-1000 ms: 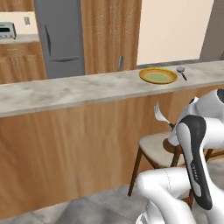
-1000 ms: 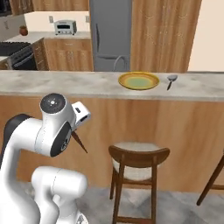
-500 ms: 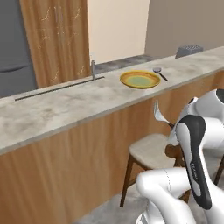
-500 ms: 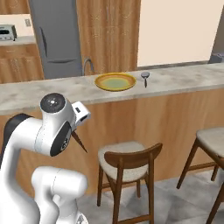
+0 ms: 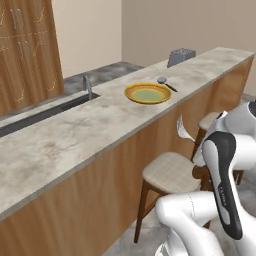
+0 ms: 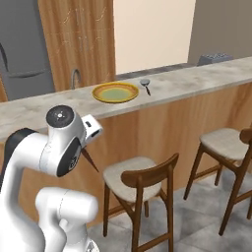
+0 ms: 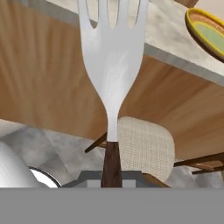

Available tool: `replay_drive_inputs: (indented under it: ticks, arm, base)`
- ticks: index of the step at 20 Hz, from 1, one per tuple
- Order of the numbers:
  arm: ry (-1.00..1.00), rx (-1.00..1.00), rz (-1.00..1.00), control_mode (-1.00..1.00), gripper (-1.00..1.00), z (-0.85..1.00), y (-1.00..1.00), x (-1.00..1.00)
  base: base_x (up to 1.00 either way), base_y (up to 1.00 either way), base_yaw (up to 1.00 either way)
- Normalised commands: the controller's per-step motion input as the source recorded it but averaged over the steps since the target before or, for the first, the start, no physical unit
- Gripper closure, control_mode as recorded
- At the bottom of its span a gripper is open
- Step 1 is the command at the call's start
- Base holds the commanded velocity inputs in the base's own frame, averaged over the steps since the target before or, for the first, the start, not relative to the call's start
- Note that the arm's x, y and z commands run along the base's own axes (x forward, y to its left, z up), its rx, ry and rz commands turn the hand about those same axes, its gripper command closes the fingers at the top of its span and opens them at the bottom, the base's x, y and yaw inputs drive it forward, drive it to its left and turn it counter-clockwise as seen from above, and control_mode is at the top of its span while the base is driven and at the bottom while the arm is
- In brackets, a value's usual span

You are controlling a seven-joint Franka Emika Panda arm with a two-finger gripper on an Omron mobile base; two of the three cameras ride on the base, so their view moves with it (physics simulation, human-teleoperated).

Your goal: Take the fork and place it on the left side of the plate. Then take the spoon and place it on the right side of the plate. Make sure they're directly next to the plate.

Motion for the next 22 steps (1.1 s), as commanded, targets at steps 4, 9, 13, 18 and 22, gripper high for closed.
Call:
replay_drive_inputs:
  ticks: [4,9,13,18,22]
  arm:
    - [0.0,0.0,-0.11,-1.0,1.0,0.45,0.14,0.01]
    - [0.01,0.01,-0.07,-1.0,1.0,0.96,0.09,0.1]
    - [0.19,-0.02,-0.01,-1.0,1.0,0.87,0.43,0.46]
    - [0.41,-0.11,0.0,-1.0,1.0,0.3,0.66,0.62]
    - [0.35,-0.09,-0.02,-1.0,1.0,0.02,0.47,0.57]
  base:
    - [0.01,0.11,-0.05]
    - [0.0,0.0,0.0]
    - [0.0,0.0,0.0]
    - [0.0,0.0,0.0]
    - [0.0,0.0,0.0]
